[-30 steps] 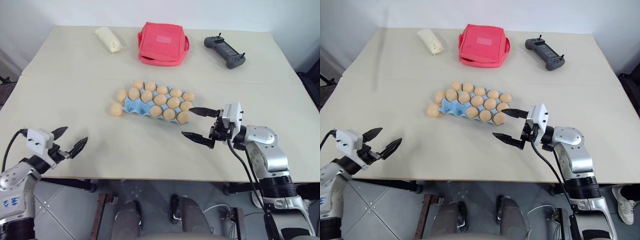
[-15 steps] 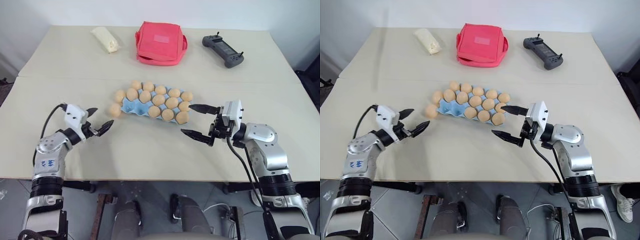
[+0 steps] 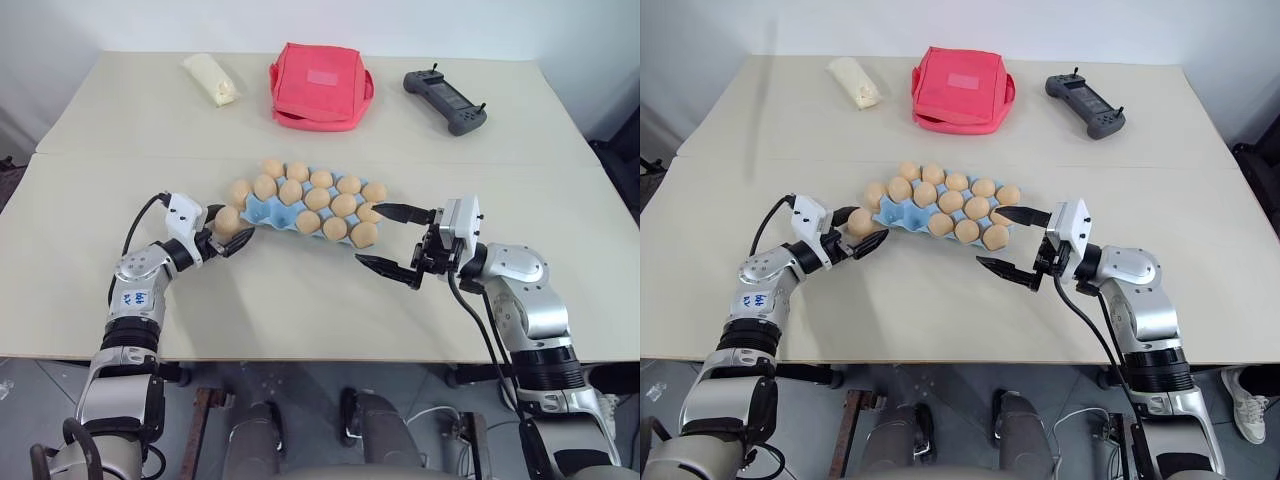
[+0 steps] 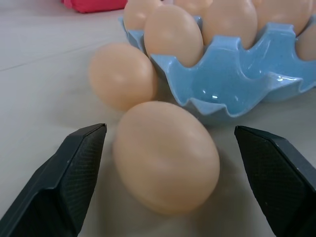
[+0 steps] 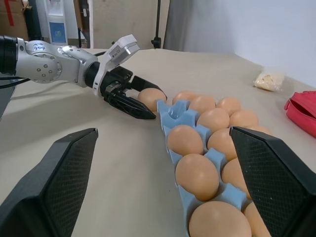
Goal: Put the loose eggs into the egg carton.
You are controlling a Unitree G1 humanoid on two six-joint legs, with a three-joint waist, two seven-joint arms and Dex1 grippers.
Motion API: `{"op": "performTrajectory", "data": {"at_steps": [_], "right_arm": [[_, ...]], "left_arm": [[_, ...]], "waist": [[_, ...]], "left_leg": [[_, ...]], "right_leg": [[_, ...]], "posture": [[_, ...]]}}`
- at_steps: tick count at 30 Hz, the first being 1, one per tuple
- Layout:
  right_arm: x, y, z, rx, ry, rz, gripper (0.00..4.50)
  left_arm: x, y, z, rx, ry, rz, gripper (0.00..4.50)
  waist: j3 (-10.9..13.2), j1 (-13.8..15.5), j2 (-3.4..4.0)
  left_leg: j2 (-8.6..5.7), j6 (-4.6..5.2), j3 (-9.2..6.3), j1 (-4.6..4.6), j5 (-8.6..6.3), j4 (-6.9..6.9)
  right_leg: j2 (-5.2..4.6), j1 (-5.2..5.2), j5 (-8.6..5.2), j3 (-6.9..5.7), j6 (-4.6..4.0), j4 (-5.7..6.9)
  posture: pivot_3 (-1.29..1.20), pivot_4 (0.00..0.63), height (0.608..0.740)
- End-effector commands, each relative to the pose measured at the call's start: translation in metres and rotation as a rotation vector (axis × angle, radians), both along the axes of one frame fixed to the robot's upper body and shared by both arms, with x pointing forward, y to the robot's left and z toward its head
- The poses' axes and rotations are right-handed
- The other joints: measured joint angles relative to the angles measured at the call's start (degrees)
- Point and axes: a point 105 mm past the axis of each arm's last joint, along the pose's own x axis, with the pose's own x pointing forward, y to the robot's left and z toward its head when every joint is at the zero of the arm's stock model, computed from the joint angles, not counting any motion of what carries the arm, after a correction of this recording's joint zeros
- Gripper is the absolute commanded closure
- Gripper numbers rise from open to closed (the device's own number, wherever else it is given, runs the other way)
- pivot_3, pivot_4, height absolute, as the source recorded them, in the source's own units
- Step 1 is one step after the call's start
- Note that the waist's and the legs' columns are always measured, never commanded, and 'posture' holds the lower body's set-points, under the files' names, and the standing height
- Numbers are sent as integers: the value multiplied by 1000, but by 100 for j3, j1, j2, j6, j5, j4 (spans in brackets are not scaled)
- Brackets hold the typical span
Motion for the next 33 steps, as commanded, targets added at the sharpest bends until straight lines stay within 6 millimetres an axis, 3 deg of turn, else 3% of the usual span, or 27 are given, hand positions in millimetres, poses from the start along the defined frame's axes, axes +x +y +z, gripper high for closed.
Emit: {"op": "performTrajectory", "data": {"at_steps": [1,3,7,11,15,18,22,24,28,29,33], "right_arm": [[-2,1,9,12,-46,6,0],[-3,1,7,12,-43,6,0],[-3,1,5,11,-36,3,0],[-5,0,2,11,-29,-3,0],[-6,-2,0,12,-22,-22,0],[-8,-8,-2,4,-22,-42,0],[-10,-13,-1,2,-30,-71,0],[-12,-15,0,5,-36,-85,0],[-15,-15,-1,17,-37,-105,0],[-15,-15,-1,17,-35,-105,0],[-15,-14,-1,21,-31,-100,0]], "left_arm": [[-4,8,8,-14,-41,7,1292],[-8,11,10,-16,-48,-1,1903],[-27,4,23,-17,-86,-94,1903],[-43,-19,45,33,-161,-217,1903],[-29,-57,63,15,-191,-284,1903],[-8,-70,62,26,-176,-265,1903],[5,-81,61,14,-163,-276,1903],[8,-83,59,17,-152,-281,1903],[8,-80,56,19,-150,-294,1086],[7,-77,57,26,-152,-289,831],[2,-47,57,64,-159,-230,831]], "waist": [[0,-7,0],[0,-11,0],[0,-15,0],[0,15,0],[0,78,0],[0,104,0],[0,-2,0],[0,-28,0],[0,-20,0],[0,-10,-1],[0,-24,-1]], "left_leg": [[0,0,0,0,0,0],[0,0,0,1,0,0],[2,-1,0,1,0,-4],[1,-1,0,0,0,-2],[-11,4,-7,0,3,3],[-16,4,-3,-1,3,9],[-16,22,-1,0,13,5],[-12,19,0,0,12,-2],[-7,11,3,1,13,-6],[-8,11,3,0,13,-6],[-9,17,6,0,11,4]], "right_leg": [[-1,0,0,1,0,1],[0,0,0,2,0,2],[1,-1,0,2,0,4],[0,0,0,2,0,2],[-9,8,7,5,12,1],[-10,11,26,15,20,-9],[-10,9,29,19,20,-11],[-4,5,28,17,19,-12],[4,0,26,14,16,-9],[3,0,26,14,16,-10],[-2,2,27,19,17,-11]], "posture": [[0,150,740],[0,150,740],[0,150,740],[0,150,740],[0,150,740],[0,150,740],[0,150,740],[0,150,740],[0,150,740],[0,150,740],[0,150,740]]}}
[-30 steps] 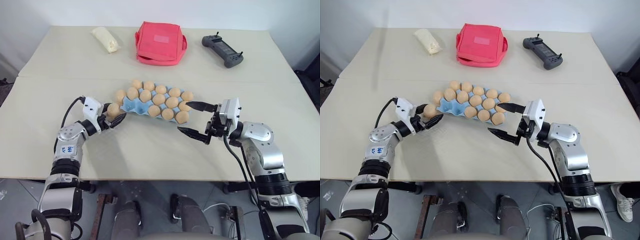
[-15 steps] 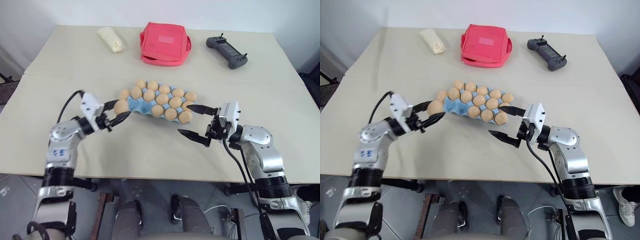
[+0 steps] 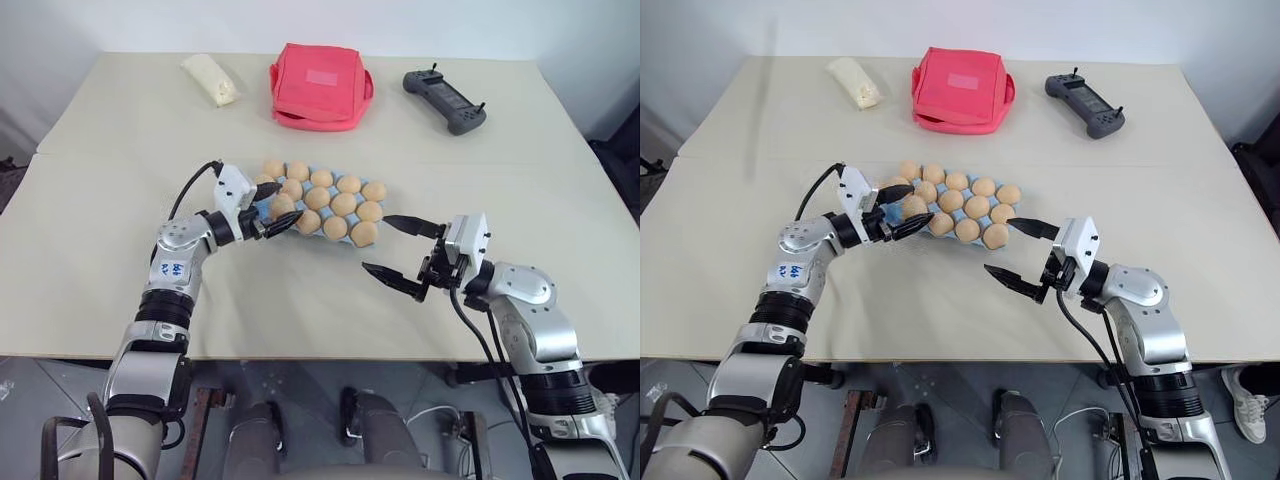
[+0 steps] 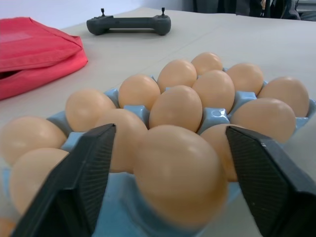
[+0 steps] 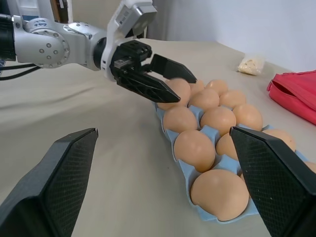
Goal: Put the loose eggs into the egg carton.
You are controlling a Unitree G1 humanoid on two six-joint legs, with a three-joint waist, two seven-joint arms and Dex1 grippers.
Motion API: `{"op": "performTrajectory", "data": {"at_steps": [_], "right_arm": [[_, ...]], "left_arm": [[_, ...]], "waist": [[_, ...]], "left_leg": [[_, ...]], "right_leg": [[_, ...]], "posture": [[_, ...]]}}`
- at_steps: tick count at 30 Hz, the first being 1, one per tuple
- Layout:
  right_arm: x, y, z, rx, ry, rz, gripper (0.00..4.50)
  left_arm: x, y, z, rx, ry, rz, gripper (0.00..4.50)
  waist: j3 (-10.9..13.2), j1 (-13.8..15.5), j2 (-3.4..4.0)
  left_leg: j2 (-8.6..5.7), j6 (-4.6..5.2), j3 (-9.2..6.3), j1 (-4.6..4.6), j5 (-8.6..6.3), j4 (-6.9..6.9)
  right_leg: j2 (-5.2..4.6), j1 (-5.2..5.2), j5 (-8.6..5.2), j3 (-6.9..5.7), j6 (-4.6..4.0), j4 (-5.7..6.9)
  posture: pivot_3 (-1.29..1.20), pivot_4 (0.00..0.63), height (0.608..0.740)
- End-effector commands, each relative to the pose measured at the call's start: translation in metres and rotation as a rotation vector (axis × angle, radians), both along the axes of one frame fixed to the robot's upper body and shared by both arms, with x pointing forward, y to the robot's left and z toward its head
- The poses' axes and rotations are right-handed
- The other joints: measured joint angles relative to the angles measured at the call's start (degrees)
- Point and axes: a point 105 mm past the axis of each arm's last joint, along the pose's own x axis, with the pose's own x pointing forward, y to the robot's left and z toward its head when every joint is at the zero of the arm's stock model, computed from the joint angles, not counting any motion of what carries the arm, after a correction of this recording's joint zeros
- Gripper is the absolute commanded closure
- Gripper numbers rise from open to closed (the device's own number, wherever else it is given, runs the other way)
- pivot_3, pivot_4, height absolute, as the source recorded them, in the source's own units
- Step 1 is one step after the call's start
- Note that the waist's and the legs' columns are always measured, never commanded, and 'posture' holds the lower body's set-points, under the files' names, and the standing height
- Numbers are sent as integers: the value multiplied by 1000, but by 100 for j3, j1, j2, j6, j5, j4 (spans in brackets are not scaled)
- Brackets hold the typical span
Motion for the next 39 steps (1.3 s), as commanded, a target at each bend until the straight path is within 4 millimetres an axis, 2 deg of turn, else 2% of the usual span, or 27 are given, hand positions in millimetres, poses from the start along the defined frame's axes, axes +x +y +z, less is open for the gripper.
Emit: {"op": "performTrajectory", "data": {"at_steps": [1,4,7,10,11,14,18,23,27,33,39], "right_arm": [[-4,-1,13,14,-52,5,0],[-4,1,13,13,-52,26,0],[-2,3,15,12,-52,45,0],[0,7,16,14,-52,73,0],[2,8,17,14,-52,82,0],[5,10,18,13,-52,97,0],[8,12,18,11,-49,113,0],[11,14,19,9,-49,125,0],[13,16,21,6,-55,131,0],[14,18,25,4,-62,131,0],[12,20,27,7,-72,124,0]], "left_arm": [[-7,29,13,20,-64,54,831],[-21,61,12,22,-68,107,831],[-36,85,8,27,-61,159,831],[-55,126,1,4,-53,307,317],[-62,140,-2,1,-54,364,23],[-77,164,-9,-23,-45,484,23],[-94,181,-24,-26,-5,570,23],[-101,176,-30,-68,14,562,23],[-87,163,-21,-91,-11,544,23],[-43,135,1,-166,-16,487,23],[11,103,8,-172,73,473,23]], "waist": [[0,-11,0],[0,-18,0],[0,-14,0],[0,8,0],[0,-3,1],[0,4,0],[0,30,0],[0,23,0],[0,19,1],[-1,26,0],[-1,29,-1]], "left_leg": [[0,0,-2,1,0,-1],[3,-1,-8,3,0,-6],[7,-3,-8,3,-2,-8],[6,-2,-7,2,-3,-6],[6,-2,-8,2,-4,-4],[7,-1,-33,7,-8,-7],[6,-17,-40,4,-18,-5],[2,-24,-41,3,-22,-7],[3,-25,-41,4,-22,-9],[-1,-20,-40,1,-16,-4],[-1,1,2,-1,1,-4]], "right_leg": [[-1,0,0,1,0,1],[1,-1,-1,0,-2,2],[1,-4,-2,1,-3,2],[-2,-4,-2,0,-3,1],[-3,-4,-2,0,-3,1],[-7,-4,-2,3,-3,0],[-12,-4,-2,-1,-5,1],[-21,-3,-1,-3,-5,-1],[-16,-3,-1,-4,-5,0],[-16,-1,6,-5,-6,0],[-7,0,6,-10,-5,0]], "posture": [[0,150,740],[0,150,740],[0,150,740],[0,150,740],[0,150,740],[0,150,740],[0,150,740],[0,150,740],[0,150,740],[0,150,740],[0,150,740]]}}
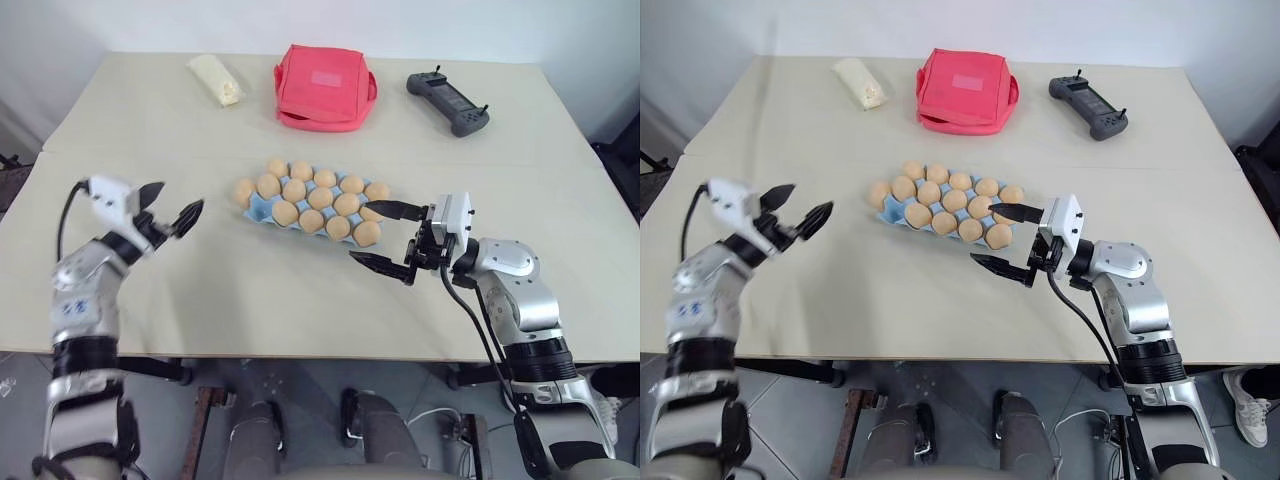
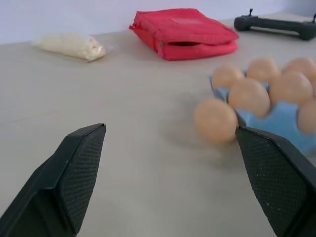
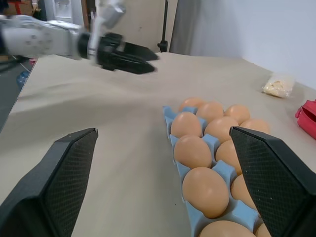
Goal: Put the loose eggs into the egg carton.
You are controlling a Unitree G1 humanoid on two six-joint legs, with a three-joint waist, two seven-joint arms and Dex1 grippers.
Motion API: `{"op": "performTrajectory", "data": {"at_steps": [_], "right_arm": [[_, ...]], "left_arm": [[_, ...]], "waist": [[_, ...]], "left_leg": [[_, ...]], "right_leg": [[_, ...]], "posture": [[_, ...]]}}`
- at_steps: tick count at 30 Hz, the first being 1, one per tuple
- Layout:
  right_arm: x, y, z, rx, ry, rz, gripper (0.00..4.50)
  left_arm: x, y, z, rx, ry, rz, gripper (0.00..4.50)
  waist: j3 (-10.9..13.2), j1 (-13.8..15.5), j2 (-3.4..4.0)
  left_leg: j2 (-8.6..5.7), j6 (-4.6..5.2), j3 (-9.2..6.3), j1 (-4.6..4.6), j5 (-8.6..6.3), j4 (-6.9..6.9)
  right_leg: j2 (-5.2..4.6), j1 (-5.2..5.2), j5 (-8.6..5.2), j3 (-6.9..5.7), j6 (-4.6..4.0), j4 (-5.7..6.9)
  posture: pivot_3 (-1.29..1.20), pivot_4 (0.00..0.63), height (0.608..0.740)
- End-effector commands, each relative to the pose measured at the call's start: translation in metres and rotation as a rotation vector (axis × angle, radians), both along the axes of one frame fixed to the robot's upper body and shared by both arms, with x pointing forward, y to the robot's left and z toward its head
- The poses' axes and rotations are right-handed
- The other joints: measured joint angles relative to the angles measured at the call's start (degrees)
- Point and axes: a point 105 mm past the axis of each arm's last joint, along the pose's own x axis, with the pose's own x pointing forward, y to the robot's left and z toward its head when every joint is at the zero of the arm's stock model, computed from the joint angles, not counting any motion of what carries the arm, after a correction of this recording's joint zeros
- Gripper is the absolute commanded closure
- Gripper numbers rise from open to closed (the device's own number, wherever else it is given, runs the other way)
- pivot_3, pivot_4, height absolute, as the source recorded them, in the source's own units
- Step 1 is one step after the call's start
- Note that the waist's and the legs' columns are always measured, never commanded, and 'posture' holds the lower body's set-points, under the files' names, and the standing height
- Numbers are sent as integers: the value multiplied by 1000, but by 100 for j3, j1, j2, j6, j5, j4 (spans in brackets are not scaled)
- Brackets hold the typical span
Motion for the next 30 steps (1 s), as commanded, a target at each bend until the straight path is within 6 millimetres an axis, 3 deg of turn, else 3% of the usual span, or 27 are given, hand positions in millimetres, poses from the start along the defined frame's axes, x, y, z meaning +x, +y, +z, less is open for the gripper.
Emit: {"op": "performTrajectory", "data": {"at_steps": [1,5,11,30], "right_arm": [[-4,0,12,17,-51,-4,0],[-6,-3,12,24,-55,-26,0],[-8,-4,11,34,-56,-50,0],[-8,-3,10,43,-59,-60,0]], "left_arm": [[22,-12,1,9,43,6,23],[44,-33,7,-21,71,-8,23],[54,-47,4,-8,100,-20,23],[58,-37,-12,-98,160,79,23]], "waist": [[0,-4,0],[1,-30,-1],[1,-30,-1],[1,-16,-2]], "left_leg": [[-1,0,3,0,0,0],[3,-4,14,1,-3,-3],[3,-9,16,1,-6,-3],[3,-3,15,1,-5,4]], "right_leg": [[0,0,0,1,0,0],[5,-4,0,1,1,-5],[7,-6,0,1,2,-5],[5,-5,0,3,2,-1]], "posture": [[0,150,740],[0,150,740],[0,150,740],[0,150,740]]}}
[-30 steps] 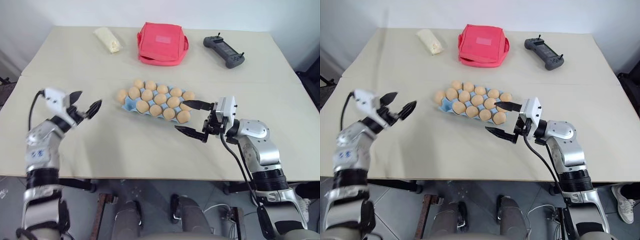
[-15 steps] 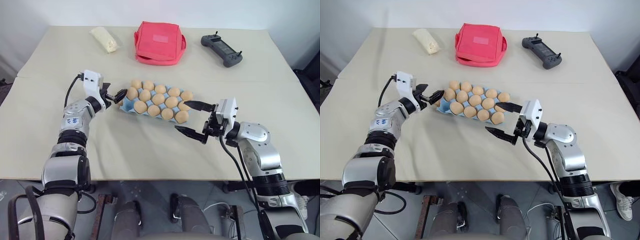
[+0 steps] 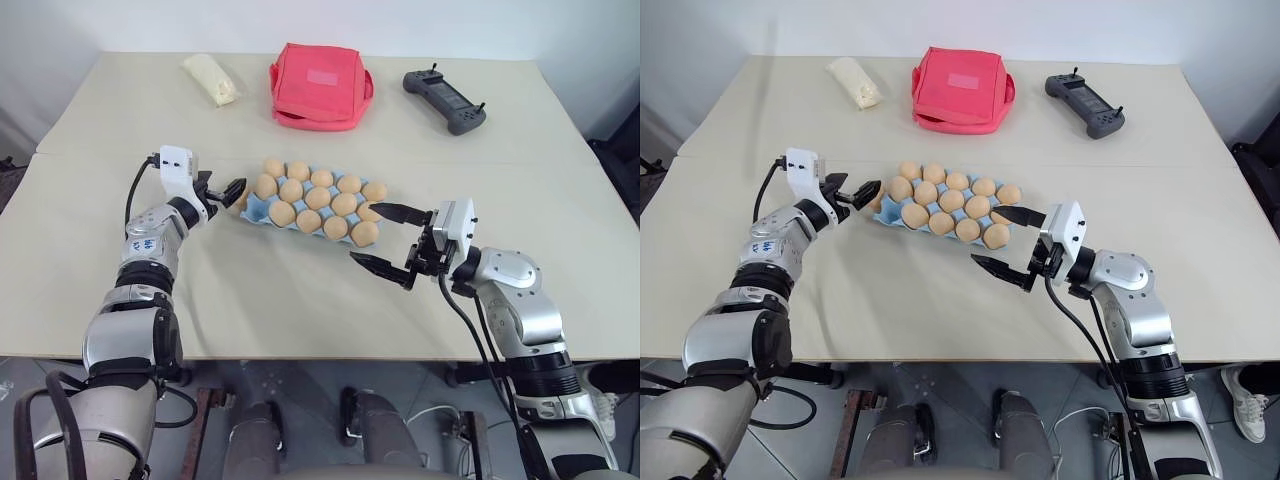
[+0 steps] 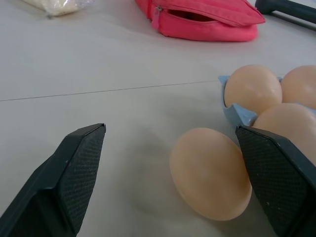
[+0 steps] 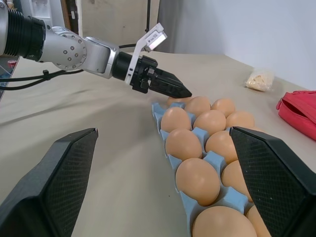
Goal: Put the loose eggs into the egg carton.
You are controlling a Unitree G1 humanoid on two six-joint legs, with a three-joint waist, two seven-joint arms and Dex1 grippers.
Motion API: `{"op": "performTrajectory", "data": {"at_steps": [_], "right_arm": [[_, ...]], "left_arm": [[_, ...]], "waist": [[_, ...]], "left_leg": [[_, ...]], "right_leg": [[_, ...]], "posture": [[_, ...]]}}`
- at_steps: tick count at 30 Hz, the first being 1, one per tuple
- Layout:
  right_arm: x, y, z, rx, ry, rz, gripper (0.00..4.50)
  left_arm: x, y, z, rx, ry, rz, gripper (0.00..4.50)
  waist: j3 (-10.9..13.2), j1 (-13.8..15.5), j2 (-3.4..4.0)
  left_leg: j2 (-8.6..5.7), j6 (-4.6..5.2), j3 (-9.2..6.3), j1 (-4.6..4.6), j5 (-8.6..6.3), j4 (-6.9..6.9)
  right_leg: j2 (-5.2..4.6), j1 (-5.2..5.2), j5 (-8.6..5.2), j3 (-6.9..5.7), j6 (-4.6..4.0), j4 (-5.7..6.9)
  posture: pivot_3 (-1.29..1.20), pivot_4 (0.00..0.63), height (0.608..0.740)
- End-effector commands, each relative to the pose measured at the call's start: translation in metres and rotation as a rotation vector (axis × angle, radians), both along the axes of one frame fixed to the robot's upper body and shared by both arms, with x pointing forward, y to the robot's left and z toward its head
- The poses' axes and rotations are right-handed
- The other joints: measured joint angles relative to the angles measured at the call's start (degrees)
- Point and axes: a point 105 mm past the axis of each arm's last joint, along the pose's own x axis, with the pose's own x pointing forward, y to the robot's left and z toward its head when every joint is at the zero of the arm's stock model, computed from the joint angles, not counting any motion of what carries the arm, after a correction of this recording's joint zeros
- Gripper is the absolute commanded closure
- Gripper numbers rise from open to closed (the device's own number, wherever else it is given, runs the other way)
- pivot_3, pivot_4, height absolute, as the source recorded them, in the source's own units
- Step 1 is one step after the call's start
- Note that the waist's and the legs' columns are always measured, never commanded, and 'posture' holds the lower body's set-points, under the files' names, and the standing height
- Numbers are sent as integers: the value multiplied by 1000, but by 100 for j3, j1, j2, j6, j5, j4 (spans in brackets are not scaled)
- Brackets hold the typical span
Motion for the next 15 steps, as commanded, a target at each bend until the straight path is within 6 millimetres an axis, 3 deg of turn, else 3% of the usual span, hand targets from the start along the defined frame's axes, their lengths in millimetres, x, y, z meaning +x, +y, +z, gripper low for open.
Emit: {"op": "performTrajectory", "data": {"at_steps": [1,6,9,15], "right_arm": [[-2,0,13,17,-58,5,0],[-1,0,13,20,-61,2,0],[-1,-1,14,22,-66,-4,0],[0,-2,14,26,-73,-14,0]], "left_arm": [[3,-4,2,9,0,3,23],[5,-9,1,6,18,4,23],[6,-10,1,5,20,2,598],[4,-9,5,-4,-7,-19,2576]], "waist": [[0,-2,0],[0,-6,0],[0,-1,0],[0,-2,0]], "left_leg": [[0,0,0,0,0,1],[0,2,-1,1,3,3],[0,2,-1,1,3,2],[0,0,-1,0,2,-1]], "right_leg": [[0,0,0,0,0,1],[0,0,0,0,0,4],[0,0,0,0,0,3],[1,0,0,-1,0,1]], "posture": [[0,150,740],[0,150,740],[0,150,740],[0,150,740]]}}
